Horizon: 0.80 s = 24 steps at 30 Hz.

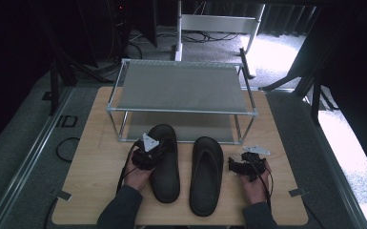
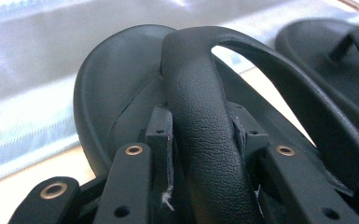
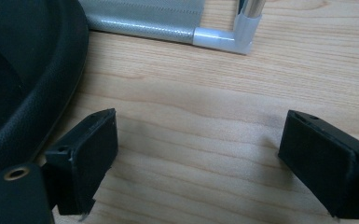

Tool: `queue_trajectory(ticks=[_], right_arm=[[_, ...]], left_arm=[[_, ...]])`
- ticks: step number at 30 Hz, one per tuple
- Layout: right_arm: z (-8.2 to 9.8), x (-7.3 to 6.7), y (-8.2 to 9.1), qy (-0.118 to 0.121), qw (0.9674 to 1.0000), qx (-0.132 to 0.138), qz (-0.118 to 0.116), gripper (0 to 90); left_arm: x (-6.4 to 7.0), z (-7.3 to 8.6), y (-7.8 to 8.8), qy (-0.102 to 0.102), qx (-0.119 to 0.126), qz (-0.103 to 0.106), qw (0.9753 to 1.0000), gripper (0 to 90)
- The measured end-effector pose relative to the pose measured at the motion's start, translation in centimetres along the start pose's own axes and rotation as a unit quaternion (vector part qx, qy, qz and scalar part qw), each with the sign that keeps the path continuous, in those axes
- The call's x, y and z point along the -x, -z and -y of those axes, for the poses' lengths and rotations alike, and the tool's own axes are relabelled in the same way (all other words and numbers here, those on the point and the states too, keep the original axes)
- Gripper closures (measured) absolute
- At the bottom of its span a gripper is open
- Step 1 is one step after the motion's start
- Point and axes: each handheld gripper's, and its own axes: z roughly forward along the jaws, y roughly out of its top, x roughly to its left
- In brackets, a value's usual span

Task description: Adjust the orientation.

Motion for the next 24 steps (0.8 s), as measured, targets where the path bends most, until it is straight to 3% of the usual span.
queue_trajectory(ticks=[8, 18, 21, 24], right_arm=[[0.0, 0.0, 0.0, 0.001, 1.0000, 0.000, -0.001, 11.5], [0.0, 0.0, 0.0, 0.001, 1.0000, 0.000, -0.003, 11.5], [0.0, 0.0, 0.0, 0.002, 1.0000, 0.000, -0.003, 11.5], [0.0, -0.1, 0.0, 0.002, 1.0000, 0.000, -0.003, 11.5]], left_arm=[[-0.2, -1.9, -2.4, -0.028, 0.016, -0.005, 0.9995, 66.7], [-0.4, -2.8, -4.6, -0.029, 0.035, -0.026, 0.9986, 66.6], [-0.6, -2.6, -5.1, -0.030, 0.026, -0.029, 0.9988, 66.8], [-1.0, -2.3, -5.3, -0.020, 0.025, -0.026, 0.9992, 65.3]])
